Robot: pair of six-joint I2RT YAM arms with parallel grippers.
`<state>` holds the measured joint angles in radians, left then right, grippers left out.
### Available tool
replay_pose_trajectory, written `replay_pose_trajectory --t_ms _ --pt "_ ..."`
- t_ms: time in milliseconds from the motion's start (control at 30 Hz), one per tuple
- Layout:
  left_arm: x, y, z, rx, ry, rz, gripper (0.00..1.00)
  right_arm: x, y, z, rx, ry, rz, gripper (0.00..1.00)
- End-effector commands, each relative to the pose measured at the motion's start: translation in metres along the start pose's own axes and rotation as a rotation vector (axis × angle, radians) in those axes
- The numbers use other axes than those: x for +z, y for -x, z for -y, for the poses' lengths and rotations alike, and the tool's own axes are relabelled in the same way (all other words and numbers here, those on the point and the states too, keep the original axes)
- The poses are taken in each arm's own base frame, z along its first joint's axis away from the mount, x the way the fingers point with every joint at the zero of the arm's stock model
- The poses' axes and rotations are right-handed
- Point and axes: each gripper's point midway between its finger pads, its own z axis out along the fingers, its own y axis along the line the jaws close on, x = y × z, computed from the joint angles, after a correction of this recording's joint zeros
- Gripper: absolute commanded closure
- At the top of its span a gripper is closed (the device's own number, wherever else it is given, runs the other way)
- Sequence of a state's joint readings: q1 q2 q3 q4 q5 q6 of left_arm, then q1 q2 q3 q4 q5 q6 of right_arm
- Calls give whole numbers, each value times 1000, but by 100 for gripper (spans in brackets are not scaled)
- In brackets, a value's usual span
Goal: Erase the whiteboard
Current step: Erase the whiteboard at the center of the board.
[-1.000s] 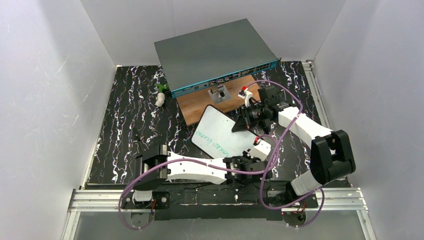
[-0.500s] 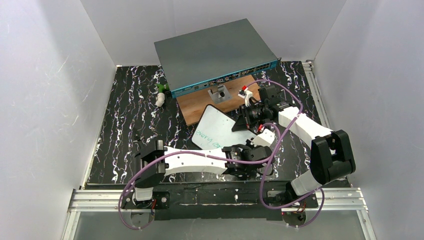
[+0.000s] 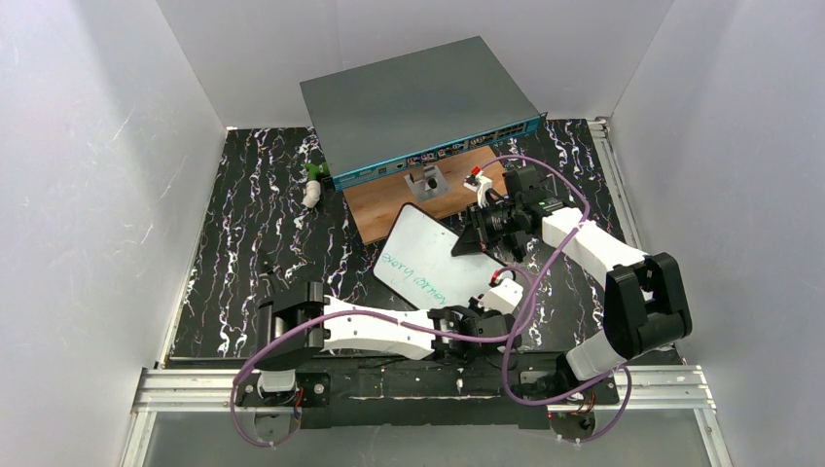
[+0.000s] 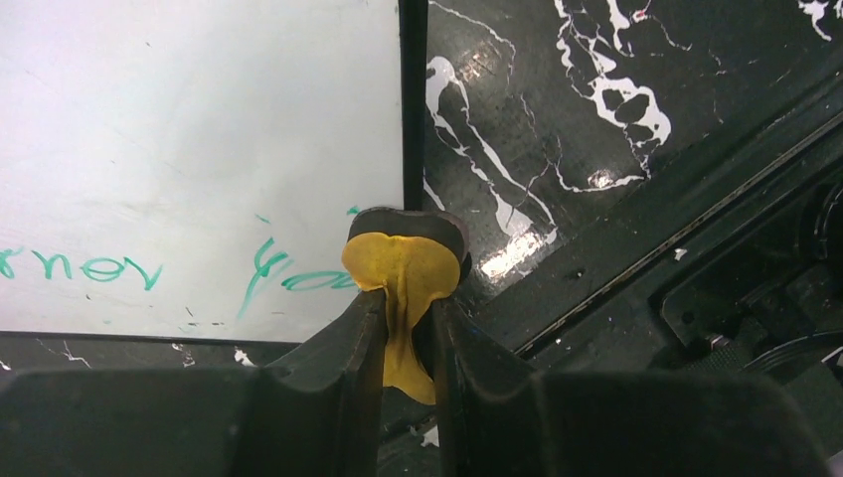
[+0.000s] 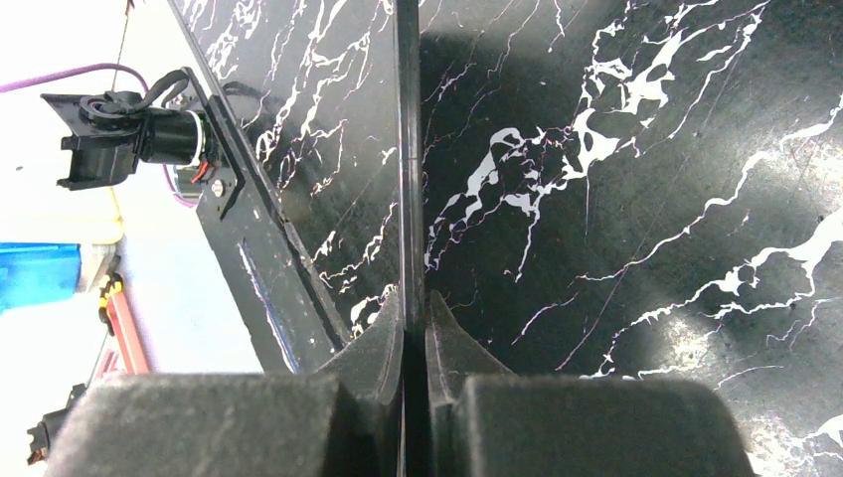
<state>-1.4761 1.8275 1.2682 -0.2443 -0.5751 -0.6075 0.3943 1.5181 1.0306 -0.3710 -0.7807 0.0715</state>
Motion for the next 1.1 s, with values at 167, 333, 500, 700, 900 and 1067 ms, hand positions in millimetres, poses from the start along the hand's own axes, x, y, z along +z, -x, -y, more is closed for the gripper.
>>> replay_pose_trajectory --t_ms 167,333,500,700,900,1067 --pt "7 -20 -16 2 41 -82 100 -2 -3 -8 8 -1 -10 99" --pt "8 27 -36 -54 28 3 100 -3 -3 -8 7 -2 -9 99" --pt "13 64 -53 -86 31 58 100 -3 -3 -7 8 -5 -10 99" --pt "14 76 -73 -145 57 99 100 -2 -4 -6 11 -4 -11 99" --pt "6 73 -97 -197 100 124 100 -2 -4 -6 12 -3 -13 99" --pt "0 64 -113 -228 114 129 100 -2 -4 -5 13 -3 -14 99"
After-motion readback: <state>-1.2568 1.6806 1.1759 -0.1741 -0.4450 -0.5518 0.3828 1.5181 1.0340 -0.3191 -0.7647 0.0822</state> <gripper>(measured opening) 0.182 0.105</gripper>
